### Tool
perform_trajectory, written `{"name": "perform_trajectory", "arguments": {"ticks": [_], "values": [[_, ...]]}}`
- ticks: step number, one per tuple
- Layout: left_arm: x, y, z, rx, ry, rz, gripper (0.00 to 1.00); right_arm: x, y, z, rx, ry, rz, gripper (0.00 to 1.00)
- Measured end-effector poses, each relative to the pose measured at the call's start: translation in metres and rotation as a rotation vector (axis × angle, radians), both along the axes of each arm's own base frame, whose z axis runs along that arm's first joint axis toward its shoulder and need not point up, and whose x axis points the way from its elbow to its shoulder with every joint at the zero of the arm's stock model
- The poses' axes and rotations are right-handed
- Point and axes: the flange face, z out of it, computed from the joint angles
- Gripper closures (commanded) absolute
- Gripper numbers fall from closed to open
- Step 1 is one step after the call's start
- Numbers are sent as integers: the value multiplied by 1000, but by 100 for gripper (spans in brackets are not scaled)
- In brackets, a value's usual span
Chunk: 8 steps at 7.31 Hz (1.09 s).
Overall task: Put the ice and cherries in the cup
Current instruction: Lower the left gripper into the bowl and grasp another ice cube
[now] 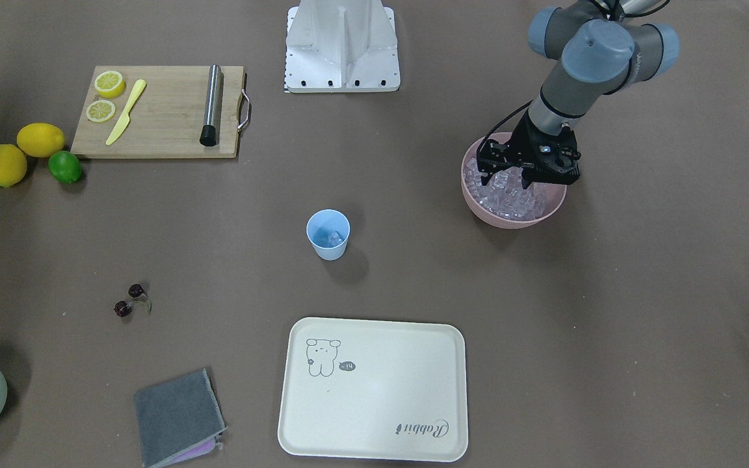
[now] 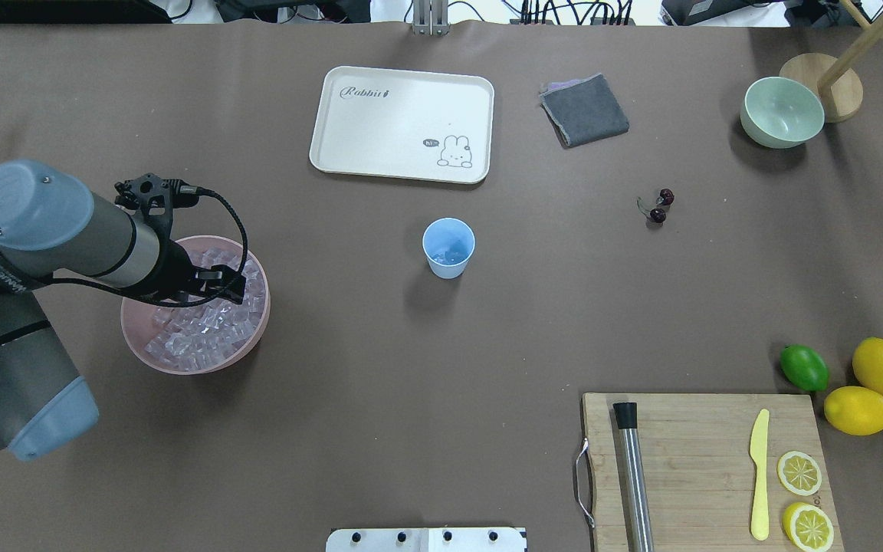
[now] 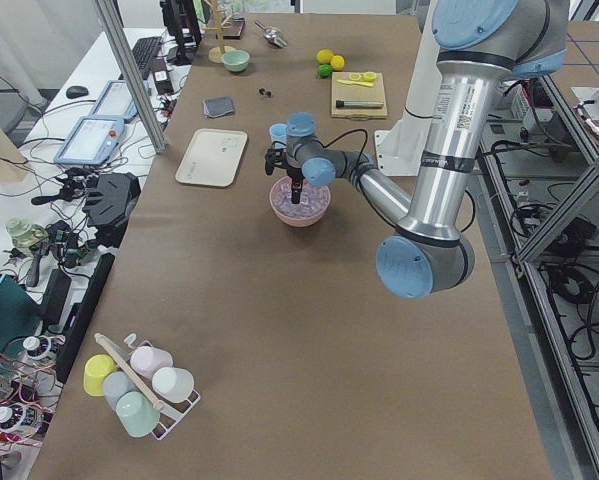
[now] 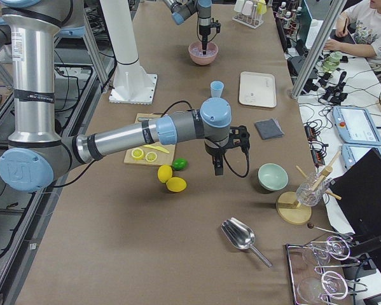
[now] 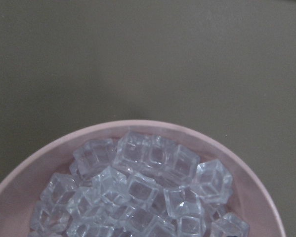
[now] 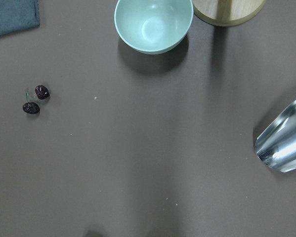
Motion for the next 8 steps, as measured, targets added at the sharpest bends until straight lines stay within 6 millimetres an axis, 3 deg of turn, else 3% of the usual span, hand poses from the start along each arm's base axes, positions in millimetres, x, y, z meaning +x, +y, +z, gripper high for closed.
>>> {"name": "perform_trajectory", "arguments": {"ticks": [6, 8], "values": [[-7, 13, 21, 17, -31, 42, 25, 0, 1, -4, 7, 0, 0, 0], [-8, 14, 22, 23, -32, 48, 33, 0, 4, -12, 20, -4, 3, 0]]}}
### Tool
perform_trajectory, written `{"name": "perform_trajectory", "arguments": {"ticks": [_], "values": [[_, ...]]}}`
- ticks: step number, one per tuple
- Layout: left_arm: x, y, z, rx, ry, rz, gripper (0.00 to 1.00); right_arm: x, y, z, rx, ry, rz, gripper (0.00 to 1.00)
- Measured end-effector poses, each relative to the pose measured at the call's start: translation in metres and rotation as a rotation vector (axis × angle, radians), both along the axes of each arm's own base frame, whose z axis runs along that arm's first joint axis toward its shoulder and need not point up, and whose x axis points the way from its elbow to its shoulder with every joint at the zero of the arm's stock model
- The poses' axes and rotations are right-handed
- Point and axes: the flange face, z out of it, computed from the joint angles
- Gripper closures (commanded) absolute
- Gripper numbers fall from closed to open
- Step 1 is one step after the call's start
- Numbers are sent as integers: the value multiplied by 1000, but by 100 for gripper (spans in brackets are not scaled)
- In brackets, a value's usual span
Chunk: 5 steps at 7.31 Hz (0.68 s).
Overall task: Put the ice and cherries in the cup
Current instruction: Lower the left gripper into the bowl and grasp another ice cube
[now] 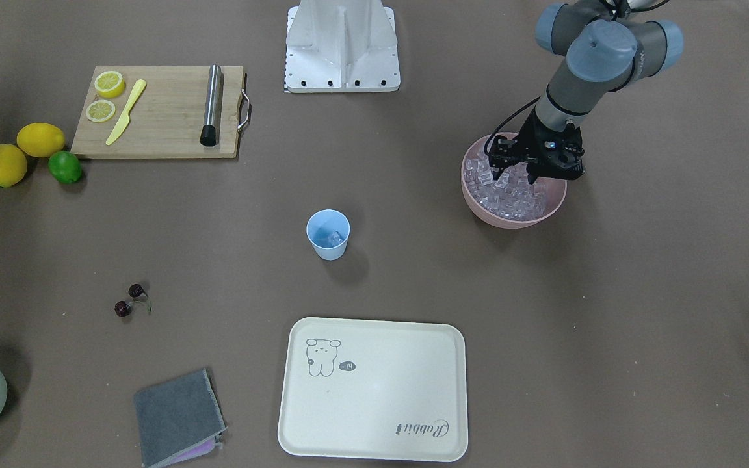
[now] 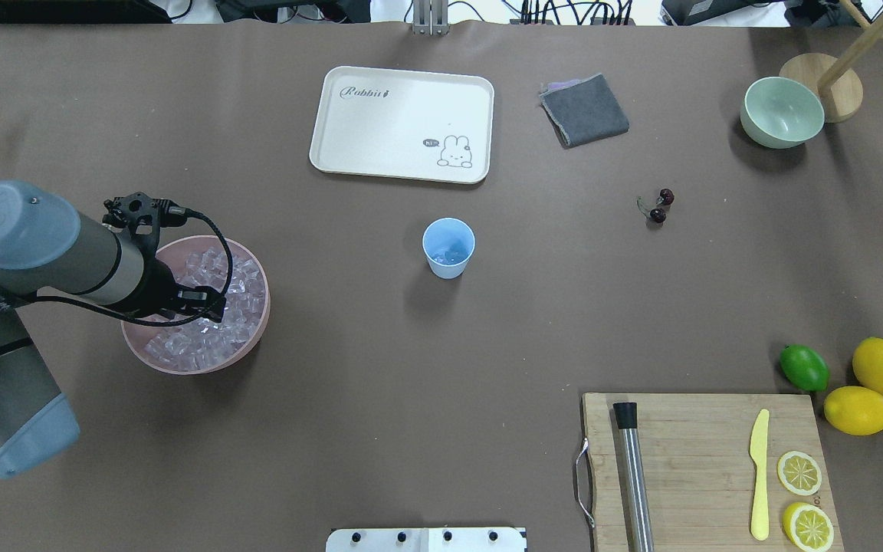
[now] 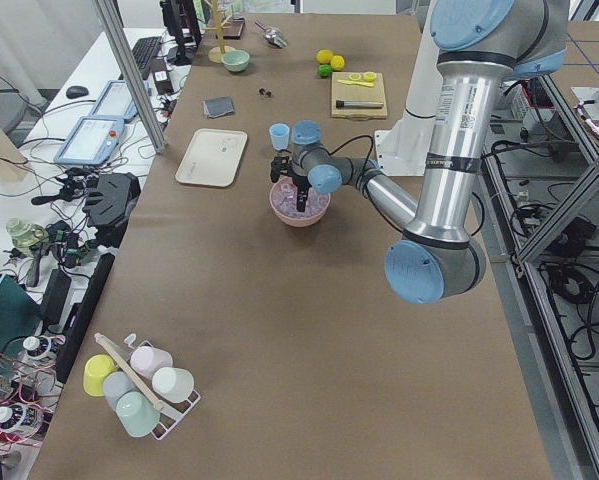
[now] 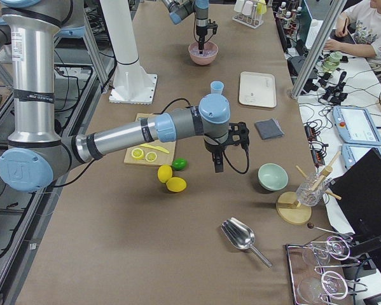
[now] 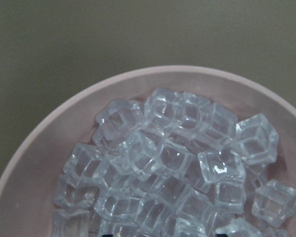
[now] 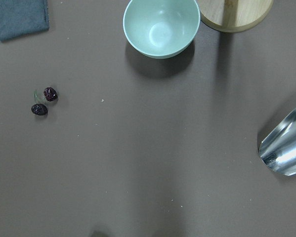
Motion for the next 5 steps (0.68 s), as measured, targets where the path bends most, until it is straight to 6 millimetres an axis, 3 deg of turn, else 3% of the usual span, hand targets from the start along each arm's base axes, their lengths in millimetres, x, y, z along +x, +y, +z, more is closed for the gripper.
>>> {"name": "perform_trajectory", "arguments": {"ticks": [3, 5], "values": [[2, 2, -2, 2, 3, 5, 49, 0, 1, 0, -1, 0, 1, 0], [5, 3, -5, 6, 8, 11, 71, 0, 2, 1, -1, 2, 1, 0]]}}
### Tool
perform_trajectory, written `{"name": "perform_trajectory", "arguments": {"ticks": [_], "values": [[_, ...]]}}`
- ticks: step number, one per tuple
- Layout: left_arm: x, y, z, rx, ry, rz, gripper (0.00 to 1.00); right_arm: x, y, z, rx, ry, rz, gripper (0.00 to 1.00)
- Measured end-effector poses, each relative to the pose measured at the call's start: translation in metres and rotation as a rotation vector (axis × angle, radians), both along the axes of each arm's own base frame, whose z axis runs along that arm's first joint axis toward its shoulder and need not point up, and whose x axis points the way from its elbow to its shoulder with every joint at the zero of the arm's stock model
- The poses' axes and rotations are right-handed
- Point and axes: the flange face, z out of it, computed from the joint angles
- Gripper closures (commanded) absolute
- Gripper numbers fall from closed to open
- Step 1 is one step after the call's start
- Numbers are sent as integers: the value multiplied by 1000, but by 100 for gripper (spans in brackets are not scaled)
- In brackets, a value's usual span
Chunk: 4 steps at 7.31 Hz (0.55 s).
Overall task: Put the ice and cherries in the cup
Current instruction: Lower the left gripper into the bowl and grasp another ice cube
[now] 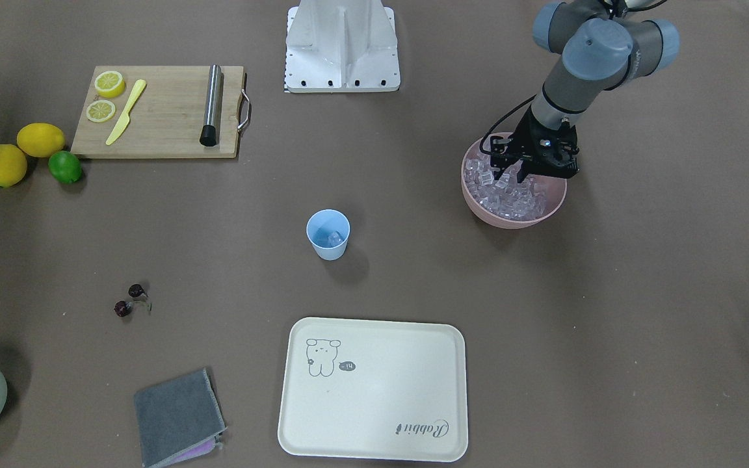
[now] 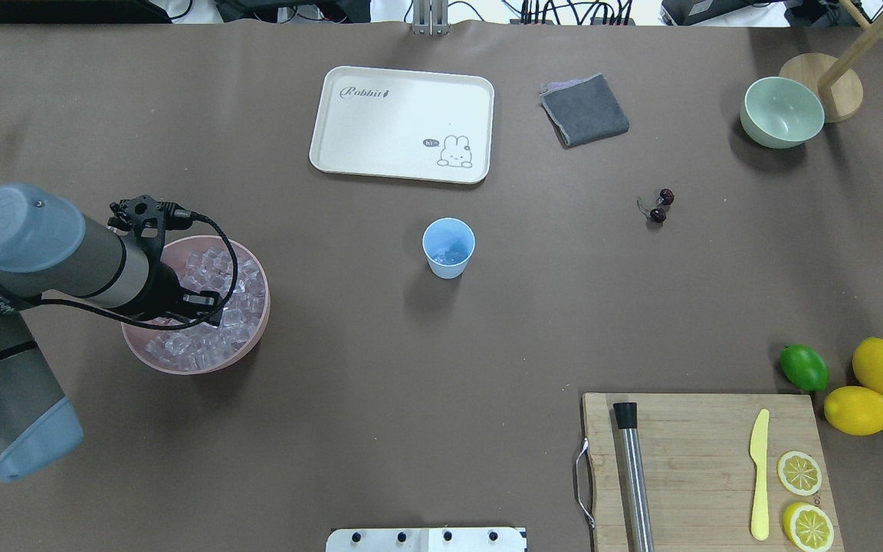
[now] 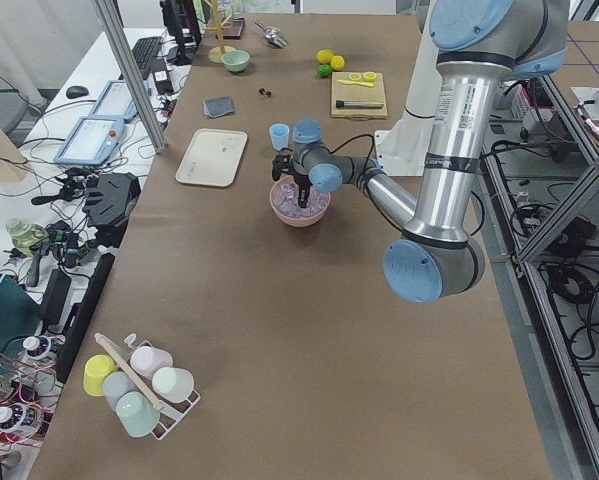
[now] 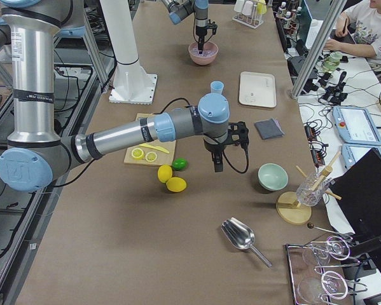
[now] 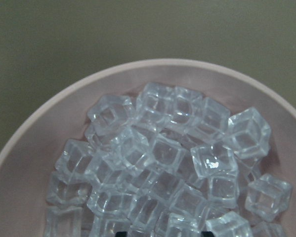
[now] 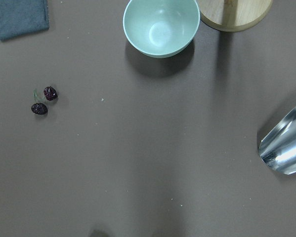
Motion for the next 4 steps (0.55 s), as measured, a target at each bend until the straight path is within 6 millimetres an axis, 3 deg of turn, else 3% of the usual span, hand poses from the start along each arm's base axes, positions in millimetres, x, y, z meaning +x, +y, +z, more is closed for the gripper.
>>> {"name": "perform_trajectory", "arguments": {"ticks": [3, 4], "values": [[3, 1, -1, 5, 0, 3, 86, 0, 1, 0, -2, -1, 0, 0], [6, 2, -2, 6, 1, 8, 99, 0, 1, 1, -3, 0, 0, 0]]}}
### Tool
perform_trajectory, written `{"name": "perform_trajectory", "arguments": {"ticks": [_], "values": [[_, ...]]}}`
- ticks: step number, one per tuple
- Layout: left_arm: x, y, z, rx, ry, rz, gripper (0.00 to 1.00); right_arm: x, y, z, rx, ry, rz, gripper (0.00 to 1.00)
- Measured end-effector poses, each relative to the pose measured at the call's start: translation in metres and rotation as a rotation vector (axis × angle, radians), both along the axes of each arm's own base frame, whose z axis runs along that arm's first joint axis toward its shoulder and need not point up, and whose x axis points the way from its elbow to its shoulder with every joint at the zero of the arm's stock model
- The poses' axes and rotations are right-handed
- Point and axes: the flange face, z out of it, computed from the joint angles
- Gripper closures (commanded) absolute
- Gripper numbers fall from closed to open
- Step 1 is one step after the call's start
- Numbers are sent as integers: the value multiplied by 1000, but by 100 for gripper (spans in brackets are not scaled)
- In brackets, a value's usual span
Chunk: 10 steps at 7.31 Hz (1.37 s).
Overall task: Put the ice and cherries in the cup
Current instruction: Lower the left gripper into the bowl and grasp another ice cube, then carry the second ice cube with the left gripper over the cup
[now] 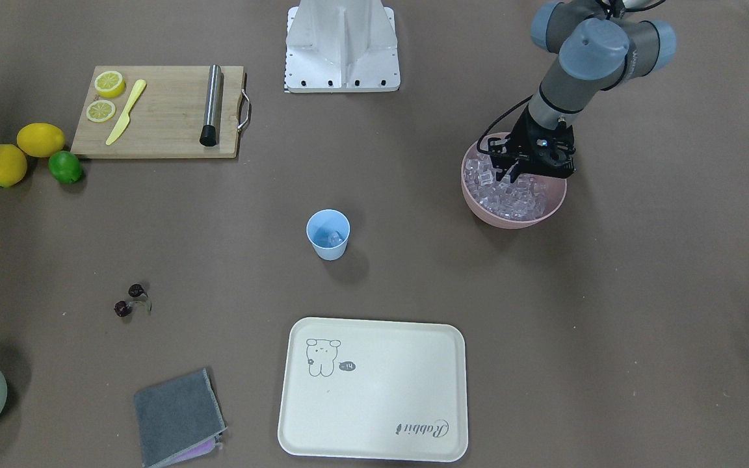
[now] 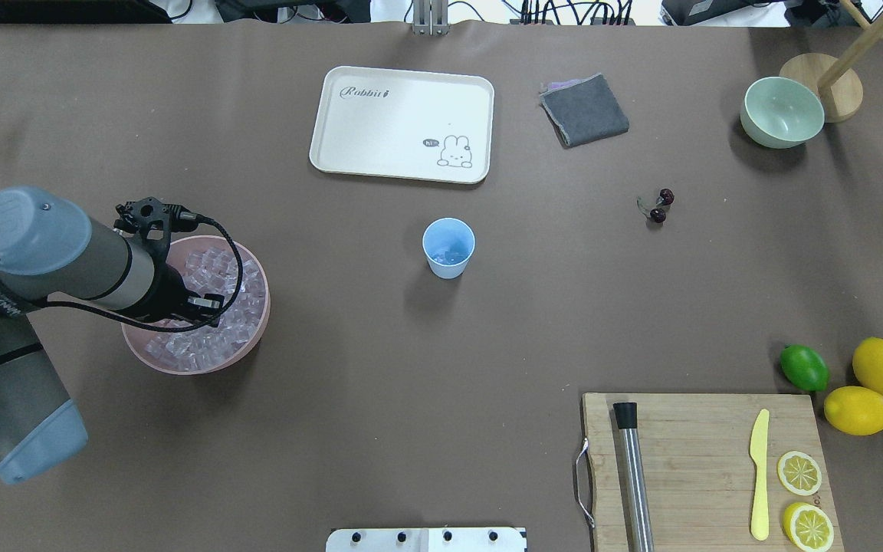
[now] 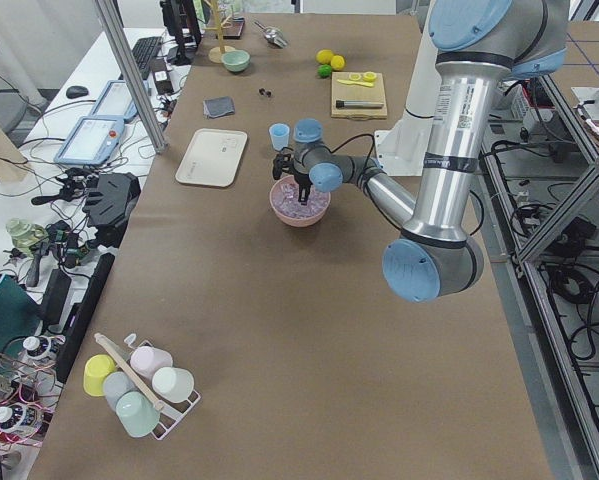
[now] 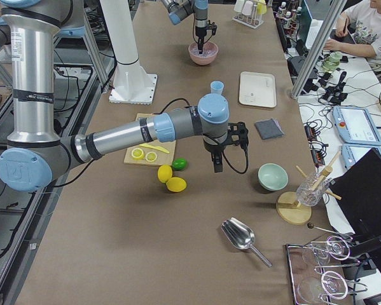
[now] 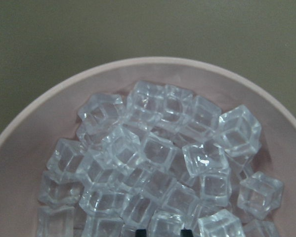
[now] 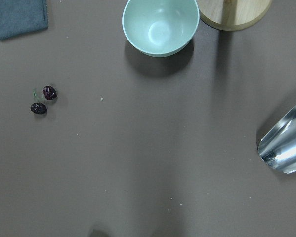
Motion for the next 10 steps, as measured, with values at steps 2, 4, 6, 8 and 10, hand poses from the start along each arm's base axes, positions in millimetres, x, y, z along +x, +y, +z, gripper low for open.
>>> {"name": "perform_trajectory", "arguments": {"ticks": [2, 4, 6, 8, 10], "values": [[-8, -1, -13, 20, 22, 6, 100, 0, 0, 0, -2, 1, 0, 0], [-40, -16, -34, 34, 53, 10, 100, 0, 0, 1, -3, 1, 1, 0], [-46, -49, -101, 44, 79, 6, 100, 0, -1, 1, -3, 2, 1, 0], [2, -82, -194, 67, 86, -23, 100, 0, 0, -3, 6, 3, 2, 0], [71, -79, -239, 65, 72, -44, 100, 0, -2, -5, 11, 6, 2, 0]]}}
